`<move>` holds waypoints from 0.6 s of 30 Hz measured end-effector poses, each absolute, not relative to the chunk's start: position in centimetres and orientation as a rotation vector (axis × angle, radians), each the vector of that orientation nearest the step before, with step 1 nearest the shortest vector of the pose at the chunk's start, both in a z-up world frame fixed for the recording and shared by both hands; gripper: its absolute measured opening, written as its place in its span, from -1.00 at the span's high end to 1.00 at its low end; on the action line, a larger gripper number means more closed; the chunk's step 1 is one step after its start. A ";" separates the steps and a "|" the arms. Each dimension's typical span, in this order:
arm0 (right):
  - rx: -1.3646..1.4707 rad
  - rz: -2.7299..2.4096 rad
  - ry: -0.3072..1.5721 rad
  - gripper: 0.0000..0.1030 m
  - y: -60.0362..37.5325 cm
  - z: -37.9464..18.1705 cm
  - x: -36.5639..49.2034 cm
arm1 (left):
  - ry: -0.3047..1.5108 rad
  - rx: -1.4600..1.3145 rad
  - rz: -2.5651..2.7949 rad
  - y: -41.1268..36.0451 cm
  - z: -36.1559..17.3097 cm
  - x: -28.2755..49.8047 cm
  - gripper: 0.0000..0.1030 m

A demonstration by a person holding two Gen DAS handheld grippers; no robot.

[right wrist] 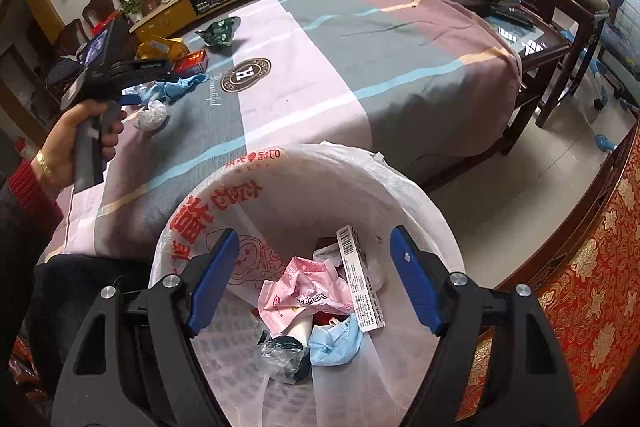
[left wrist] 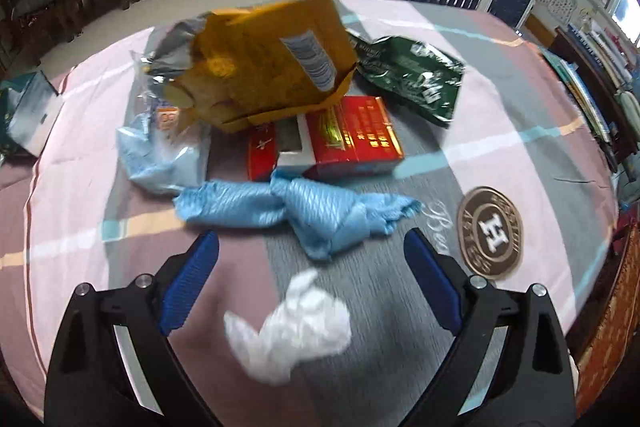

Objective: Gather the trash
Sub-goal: 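Reach to the light blue cloth and grasp it with the left tool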

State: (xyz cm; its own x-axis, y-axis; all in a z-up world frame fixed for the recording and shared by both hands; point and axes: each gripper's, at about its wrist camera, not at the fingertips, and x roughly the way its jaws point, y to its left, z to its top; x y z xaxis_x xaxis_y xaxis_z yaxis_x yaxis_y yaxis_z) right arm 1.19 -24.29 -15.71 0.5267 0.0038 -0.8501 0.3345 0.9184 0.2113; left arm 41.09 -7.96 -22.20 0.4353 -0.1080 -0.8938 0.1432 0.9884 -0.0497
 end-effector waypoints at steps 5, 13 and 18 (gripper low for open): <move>0.374 -0.190 1.015 -0.48 -23.7 -16.2 2.3 | 1.138 -0.019 -0.260 -7.0 -23.6 42.0 0.49; 0.357 -0.107 0.998 -0.48 -21.1 -15.9 4.1 | 1.065 0.001 -0.347 -1.5 -20.0 35.7 0.52; 0.337 -0.044 0.993 -0.48 -19.0 -15.6 5.5 | 1.090 0.070 -0.355 2.8 -19.5 30.6 0.52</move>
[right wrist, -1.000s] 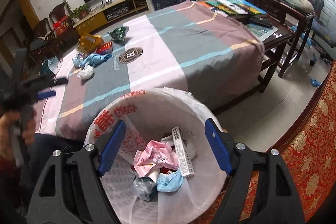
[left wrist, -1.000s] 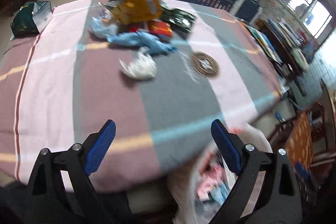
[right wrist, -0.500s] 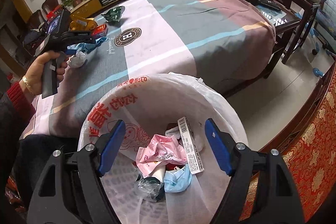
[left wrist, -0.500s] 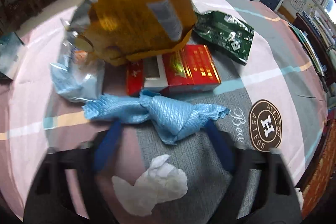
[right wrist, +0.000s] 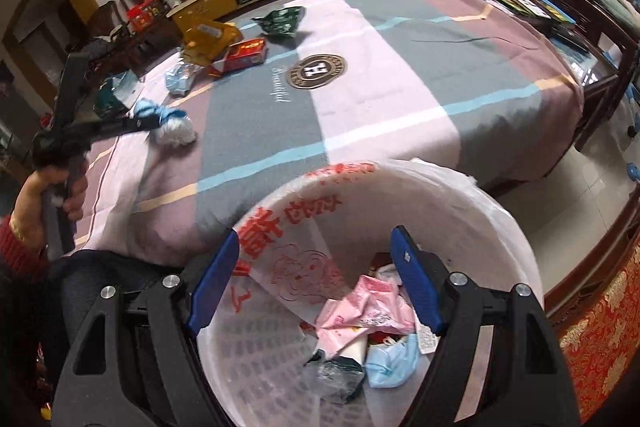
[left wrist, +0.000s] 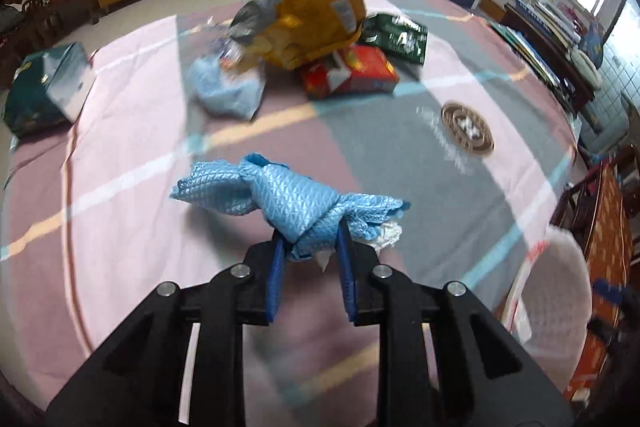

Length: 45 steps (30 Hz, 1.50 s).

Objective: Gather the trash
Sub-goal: 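Reach to the light blue cloth and grasp it with the left tool, then grasp the white tissue with the right tool while the left tool regrasps the blue cloth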

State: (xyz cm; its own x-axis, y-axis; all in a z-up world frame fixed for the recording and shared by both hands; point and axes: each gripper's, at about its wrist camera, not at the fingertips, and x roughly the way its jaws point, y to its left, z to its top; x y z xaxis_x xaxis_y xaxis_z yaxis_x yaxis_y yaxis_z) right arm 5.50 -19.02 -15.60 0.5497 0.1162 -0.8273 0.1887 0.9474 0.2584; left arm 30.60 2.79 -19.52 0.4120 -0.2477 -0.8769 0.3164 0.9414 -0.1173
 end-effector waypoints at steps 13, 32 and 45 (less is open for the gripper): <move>0.261 0.073 0.916 -0.48 -12.3 -15.8 11.7 | 1.067 0.042 -0.226 10.1 -18.6 25.9 -0.31; 0.101 0.260 0.992 0.49 -1.7 -21.8 21.9 | 1.073 -0.243 -0.166 14.6 -20.9 25.9 -0.65; 0.128 0.174 0.956 0.54 -5.5 -18.3 16.5 | 1.194 -0.025 -0.241 10.4 -23.3 28.3 0.08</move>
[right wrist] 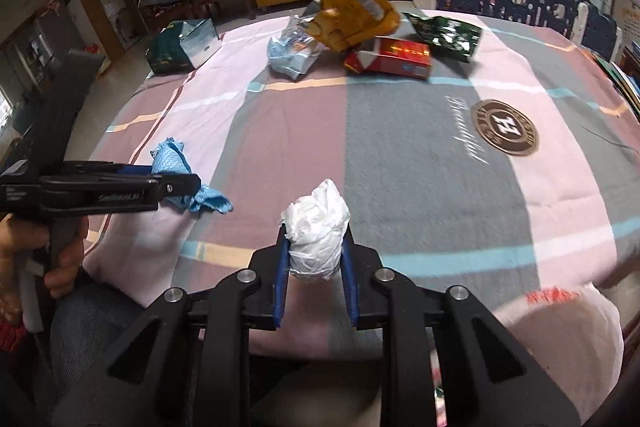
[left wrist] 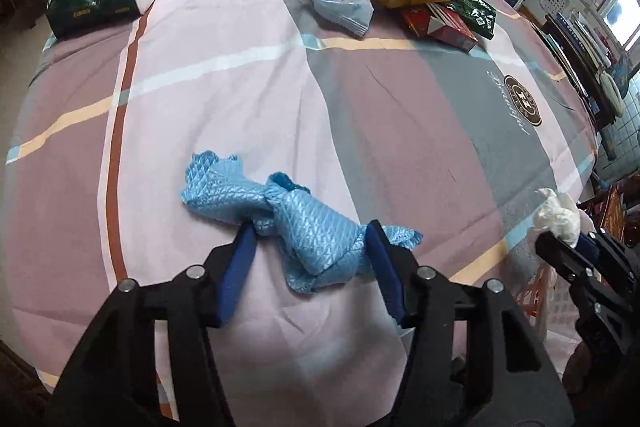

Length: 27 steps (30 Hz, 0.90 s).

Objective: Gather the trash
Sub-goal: 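Grasp the white tissue with the right tool while the left tool regrasps the blue cloth, then carry the tissue and cloth over the bin and open both tools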

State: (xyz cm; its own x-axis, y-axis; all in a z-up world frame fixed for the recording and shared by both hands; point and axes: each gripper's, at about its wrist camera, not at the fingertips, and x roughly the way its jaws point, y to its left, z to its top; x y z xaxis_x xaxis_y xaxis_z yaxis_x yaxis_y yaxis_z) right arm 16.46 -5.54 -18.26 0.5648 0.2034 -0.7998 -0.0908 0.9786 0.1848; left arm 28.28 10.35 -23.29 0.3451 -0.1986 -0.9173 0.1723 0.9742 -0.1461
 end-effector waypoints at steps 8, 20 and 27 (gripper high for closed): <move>0.124 0.113 0.944 0.54 -8.3 -16.8 12.7 | 1.025 0.091 -0.210 9.1 -20.5 26.3 0.43; 0.094 0.029 0.833 0.54 -13.5 -10.5 6.4 | 0.831 0.046 -0.259 3.1 -10.6 18.4 0.43; 0.071 -0.024 0.823 0.53 -16.2 -9.6 2.7 | 0.793 0.070 -0.360 -0.9 -7.6 13.8 0.43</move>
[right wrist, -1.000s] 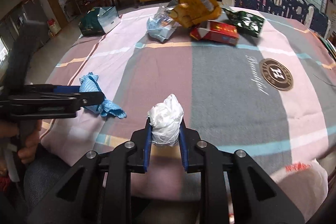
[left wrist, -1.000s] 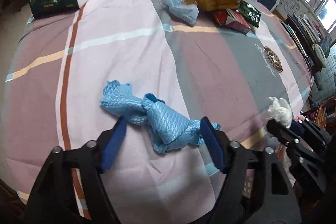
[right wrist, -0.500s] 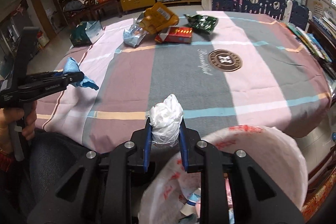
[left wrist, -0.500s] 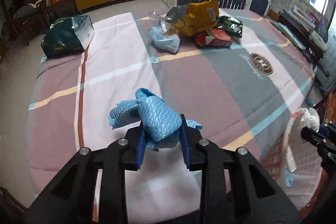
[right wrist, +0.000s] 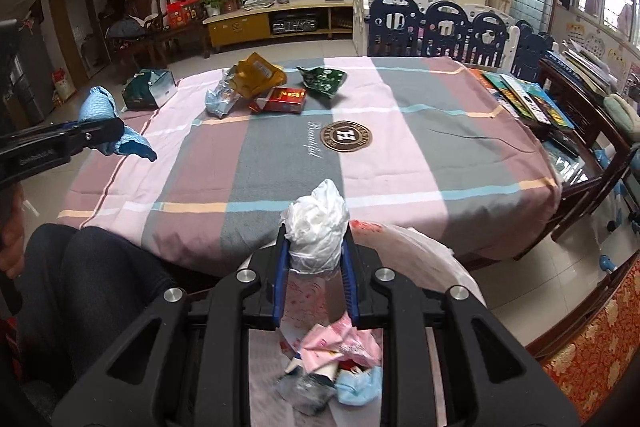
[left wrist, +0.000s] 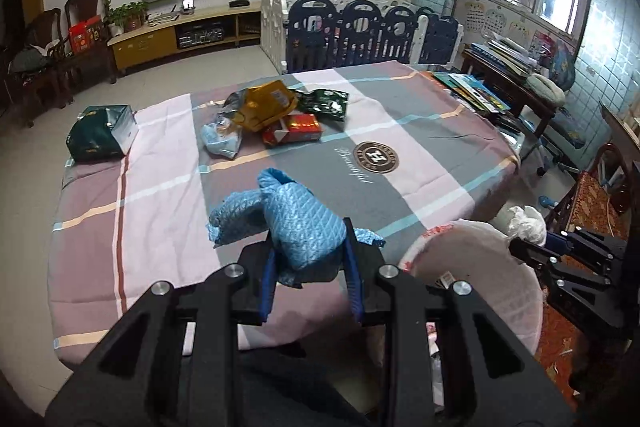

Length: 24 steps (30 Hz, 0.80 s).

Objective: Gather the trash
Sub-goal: 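Carry the tissue and cloth over the bin and open both tools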

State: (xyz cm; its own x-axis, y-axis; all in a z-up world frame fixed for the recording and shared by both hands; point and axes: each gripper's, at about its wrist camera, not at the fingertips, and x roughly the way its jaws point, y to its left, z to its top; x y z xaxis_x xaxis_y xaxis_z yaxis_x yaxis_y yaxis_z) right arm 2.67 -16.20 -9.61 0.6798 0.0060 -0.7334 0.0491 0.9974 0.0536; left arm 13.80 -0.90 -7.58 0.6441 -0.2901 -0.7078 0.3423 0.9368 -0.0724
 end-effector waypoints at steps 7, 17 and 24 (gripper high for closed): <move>0.090 -0.100 0.827 0.53 -19.7 -9.7 -0.1 | 0.798 0.134 -0.471 -5.9 -7.2 11.0 0.43; 0.173 -0.118 0.881 0.53 -22.5 -11.7 -2.2 | 0.936 0.127 -0.630 -10.6 -10.5 9.9 0.43; 0.264 -0.145 0.900 -0.37 -24.0 -12.3 -2.9 | 1.087 0.132 -0.759 -13.6 -14.6 9.5 0.34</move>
